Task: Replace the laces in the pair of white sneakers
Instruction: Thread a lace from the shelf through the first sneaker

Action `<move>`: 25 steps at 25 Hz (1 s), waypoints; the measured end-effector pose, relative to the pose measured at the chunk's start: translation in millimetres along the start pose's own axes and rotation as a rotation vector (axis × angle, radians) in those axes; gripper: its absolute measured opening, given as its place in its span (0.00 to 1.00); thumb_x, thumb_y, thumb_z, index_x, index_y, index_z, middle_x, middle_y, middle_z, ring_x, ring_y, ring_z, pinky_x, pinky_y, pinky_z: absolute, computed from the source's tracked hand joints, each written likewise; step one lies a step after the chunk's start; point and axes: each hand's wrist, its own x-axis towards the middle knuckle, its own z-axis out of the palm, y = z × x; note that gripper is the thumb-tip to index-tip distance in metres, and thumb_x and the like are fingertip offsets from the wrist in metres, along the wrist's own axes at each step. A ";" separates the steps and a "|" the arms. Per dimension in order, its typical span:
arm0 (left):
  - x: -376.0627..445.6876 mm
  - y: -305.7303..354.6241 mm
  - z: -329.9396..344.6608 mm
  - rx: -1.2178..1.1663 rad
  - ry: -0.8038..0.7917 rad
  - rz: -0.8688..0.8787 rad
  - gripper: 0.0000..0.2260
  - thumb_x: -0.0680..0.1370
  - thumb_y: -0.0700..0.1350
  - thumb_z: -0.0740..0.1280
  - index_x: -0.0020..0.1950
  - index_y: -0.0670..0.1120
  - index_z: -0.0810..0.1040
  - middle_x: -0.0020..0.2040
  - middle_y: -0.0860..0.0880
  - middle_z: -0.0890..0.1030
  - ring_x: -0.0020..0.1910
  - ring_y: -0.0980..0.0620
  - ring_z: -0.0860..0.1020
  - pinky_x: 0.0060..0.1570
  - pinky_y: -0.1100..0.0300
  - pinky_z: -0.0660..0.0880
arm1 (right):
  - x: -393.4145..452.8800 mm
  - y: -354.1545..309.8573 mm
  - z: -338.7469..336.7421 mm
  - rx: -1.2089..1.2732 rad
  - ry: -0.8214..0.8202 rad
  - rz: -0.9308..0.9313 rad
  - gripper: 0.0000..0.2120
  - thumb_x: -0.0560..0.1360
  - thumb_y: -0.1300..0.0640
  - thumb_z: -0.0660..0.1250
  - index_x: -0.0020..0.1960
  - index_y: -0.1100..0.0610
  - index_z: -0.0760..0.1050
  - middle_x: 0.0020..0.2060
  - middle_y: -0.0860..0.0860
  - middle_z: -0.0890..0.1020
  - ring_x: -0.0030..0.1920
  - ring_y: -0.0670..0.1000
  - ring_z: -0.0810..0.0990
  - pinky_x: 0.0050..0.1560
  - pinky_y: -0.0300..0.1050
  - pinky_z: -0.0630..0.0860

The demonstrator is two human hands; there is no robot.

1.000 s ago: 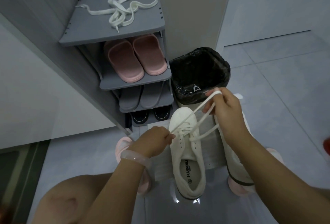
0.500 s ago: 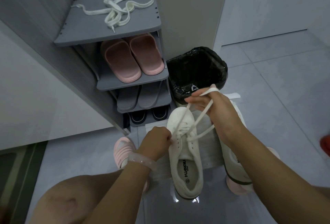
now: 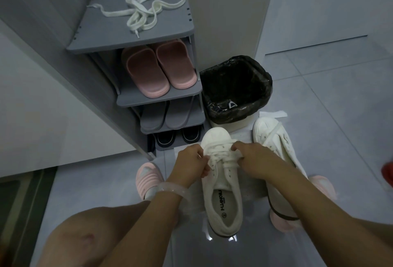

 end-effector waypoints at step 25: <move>2.2 -8.4 5.4 0.311 0.072 0.205 0.16 0.70 0.34 0.66 0.28 0.47 0.64 0.30 0.51 0.72 0.32 0.56 0.69 0.31 0.71 0.67 | 9.9 -11.8 31.9 0.158 0.055 -0.140 0.12 0.78 0.55 0.57 0.49 0.49 0.80 0.47 0.50 0.82 0.50 0.53 0.79 0.50 0.45 0.73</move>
